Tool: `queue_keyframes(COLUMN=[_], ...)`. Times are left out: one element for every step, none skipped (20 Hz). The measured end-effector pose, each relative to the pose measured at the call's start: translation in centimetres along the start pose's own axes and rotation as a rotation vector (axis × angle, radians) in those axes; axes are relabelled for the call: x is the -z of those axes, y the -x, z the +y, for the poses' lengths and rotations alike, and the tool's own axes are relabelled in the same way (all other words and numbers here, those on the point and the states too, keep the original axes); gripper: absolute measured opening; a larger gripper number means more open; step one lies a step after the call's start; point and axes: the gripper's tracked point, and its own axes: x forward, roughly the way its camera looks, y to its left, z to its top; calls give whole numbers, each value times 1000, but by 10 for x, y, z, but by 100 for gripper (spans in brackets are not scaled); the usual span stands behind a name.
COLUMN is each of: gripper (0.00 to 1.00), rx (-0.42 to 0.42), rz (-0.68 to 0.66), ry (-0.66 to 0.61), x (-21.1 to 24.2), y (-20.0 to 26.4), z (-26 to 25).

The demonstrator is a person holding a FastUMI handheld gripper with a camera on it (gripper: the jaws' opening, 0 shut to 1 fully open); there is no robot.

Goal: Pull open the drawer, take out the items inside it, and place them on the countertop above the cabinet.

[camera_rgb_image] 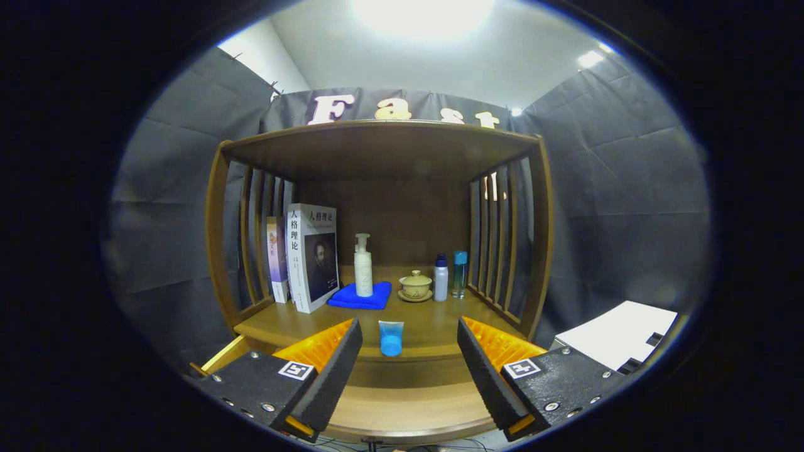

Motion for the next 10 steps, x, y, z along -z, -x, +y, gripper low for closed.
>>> queue_keyframes(gripper=[94, 94, 94, 94, 94, 94, 94, 94, 94, 94], rx=[-5, -10, -23, -29, -25, -22, -24, -26, -34, -40], rz=[-6, -11, -26, -41, -50, -52, -48, -41, -32, -24], ry=[-6, -19, -37, -54, -65, -67, -63, -53, -41, -35], x=[3, 7, 8, 10, 13, 17, 23, 30, 37, 44], y=[7, 14, 23, 28, 34, 40, 45, 49, 53, 57], z=[2, 2, 7, 9, 9, 8, 10, 12, 15, 19])
